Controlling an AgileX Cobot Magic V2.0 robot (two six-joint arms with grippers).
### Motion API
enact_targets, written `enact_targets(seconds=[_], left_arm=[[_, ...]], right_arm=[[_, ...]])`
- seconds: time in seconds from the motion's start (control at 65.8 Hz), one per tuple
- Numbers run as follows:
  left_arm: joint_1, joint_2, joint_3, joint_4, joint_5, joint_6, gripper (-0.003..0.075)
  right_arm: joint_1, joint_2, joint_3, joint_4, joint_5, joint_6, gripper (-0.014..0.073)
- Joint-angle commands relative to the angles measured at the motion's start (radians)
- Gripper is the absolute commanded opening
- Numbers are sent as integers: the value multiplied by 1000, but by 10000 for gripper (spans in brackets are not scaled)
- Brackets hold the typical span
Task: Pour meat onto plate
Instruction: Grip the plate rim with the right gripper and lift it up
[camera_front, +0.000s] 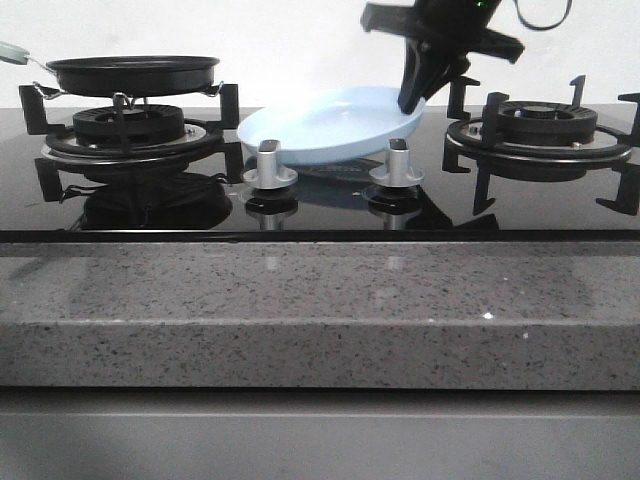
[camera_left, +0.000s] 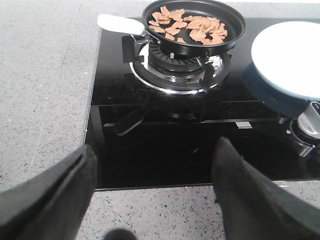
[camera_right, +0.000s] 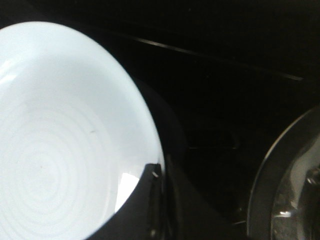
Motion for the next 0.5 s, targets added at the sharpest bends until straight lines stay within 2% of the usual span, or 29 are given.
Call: enact_targets(seconds=[0.0,0.137,0.486], left_arm=[[-8,7,-26,1,-76,0,492],[-8,7,-26,3,-76,0,492],[-8,7,-26,11,-78,0,492]], right_arm=[[-7,-113,-26,59,-22,10,-69],[-7,-184,53,141,-61,10,-69],[-6,-464,423,157,-215,-11,-69]])
